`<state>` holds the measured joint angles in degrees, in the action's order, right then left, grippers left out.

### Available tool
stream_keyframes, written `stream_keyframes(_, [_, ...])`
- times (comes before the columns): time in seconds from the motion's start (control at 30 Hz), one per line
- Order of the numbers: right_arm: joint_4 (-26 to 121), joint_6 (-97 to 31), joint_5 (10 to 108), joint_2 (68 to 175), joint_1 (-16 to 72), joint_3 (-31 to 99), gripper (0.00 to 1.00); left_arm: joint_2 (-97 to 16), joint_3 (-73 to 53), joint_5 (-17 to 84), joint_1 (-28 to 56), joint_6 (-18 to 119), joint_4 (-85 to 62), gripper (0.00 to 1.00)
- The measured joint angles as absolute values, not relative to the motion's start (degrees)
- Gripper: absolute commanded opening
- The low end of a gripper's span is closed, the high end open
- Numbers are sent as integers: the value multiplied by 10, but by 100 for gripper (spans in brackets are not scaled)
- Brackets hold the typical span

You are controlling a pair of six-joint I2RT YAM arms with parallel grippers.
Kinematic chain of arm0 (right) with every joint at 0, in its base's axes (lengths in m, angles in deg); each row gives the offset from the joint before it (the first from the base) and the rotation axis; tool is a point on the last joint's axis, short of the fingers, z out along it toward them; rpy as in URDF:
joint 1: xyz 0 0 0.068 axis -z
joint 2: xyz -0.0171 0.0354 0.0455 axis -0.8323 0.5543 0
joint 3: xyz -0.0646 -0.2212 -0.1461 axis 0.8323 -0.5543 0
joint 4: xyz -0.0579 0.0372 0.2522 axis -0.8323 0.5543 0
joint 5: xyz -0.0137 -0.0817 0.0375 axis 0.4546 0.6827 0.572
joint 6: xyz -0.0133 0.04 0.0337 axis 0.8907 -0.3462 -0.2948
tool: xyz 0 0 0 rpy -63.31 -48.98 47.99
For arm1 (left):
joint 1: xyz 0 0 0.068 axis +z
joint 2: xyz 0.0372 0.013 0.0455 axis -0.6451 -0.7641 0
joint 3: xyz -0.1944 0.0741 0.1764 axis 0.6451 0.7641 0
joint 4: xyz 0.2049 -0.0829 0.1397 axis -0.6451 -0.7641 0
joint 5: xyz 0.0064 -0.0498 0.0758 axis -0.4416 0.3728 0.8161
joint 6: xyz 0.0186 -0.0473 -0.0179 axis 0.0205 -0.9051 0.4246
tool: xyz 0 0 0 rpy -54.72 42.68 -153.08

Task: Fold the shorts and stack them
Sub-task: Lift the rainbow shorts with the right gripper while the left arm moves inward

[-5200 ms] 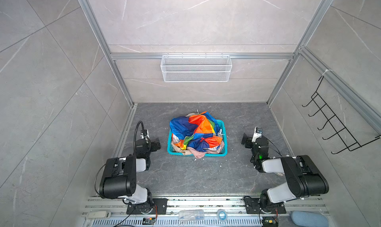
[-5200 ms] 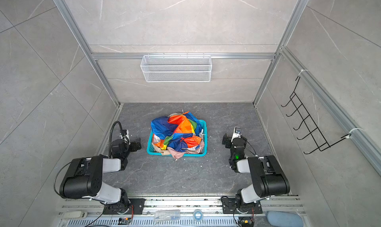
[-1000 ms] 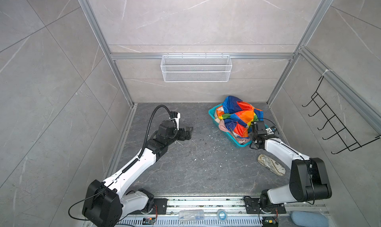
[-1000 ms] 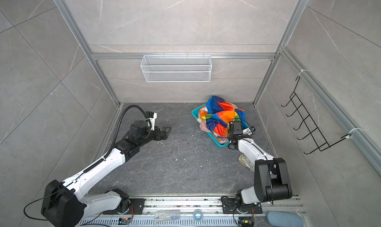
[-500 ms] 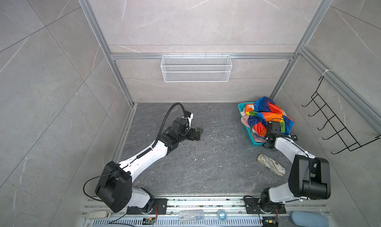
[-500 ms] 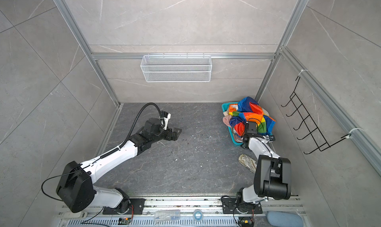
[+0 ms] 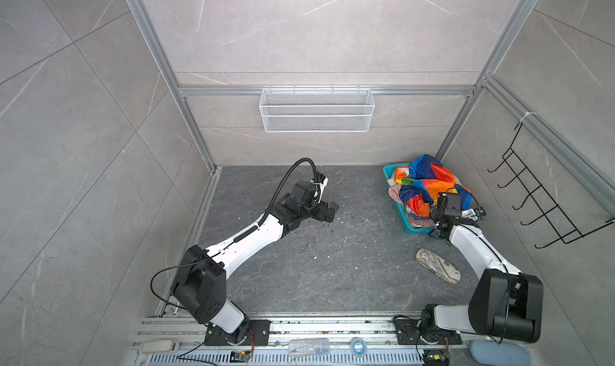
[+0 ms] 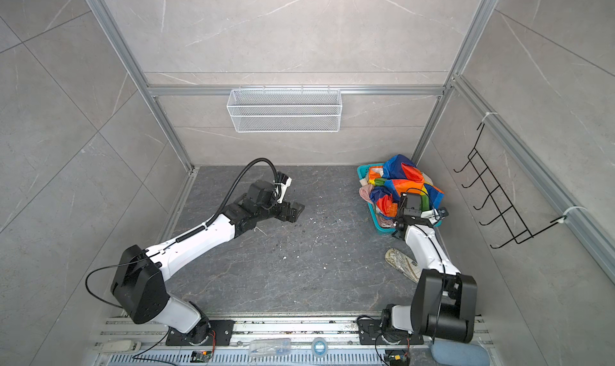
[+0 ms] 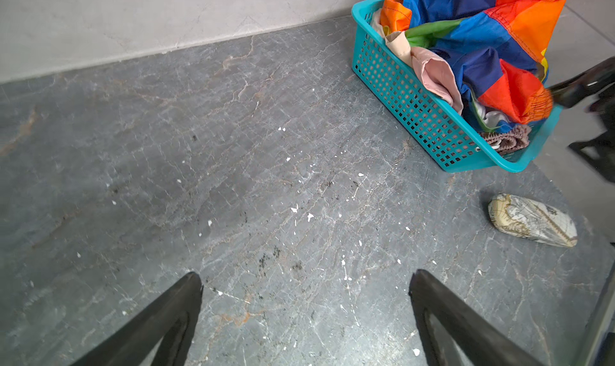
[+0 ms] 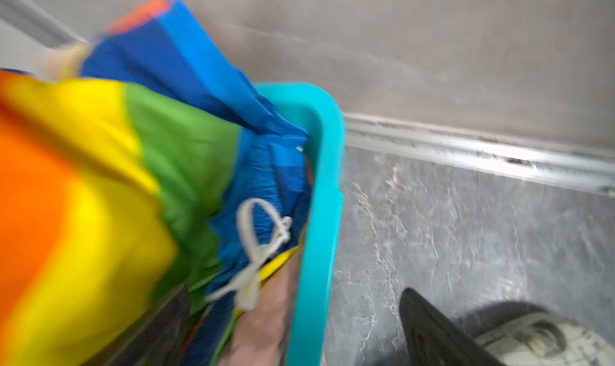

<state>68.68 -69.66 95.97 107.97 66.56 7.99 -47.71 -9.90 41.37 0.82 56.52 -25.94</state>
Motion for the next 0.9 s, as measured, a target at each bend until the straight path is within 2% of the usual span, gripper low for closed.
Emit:
stream_keyframes(0.2, [664,-612,867,990,665,80,99,-525,-192,446,-10,623,-271,100])
stream_keyframes(0.4, [644,-556,770,1070,665,106,99,-587,-275,486,-62,698,-270,100])
stream_keyframes(0.43, [638,-548,754,1092,665,109,96,-597,-284,486,-69,709,-271,100])
stream_keyframes(0.57, [633,-525,716,1152,665,122,80,-632,-308,501,-78,720,-274,100])
stream_keyframes(0.73, [619,-505,689,1183,665,133,30,-652,-309,540,-72,727,-271,100])
stream_keyframes(0.9, [618,-499,680,1178,666,135,7,-664,-309,603,-70,769,-247,100])
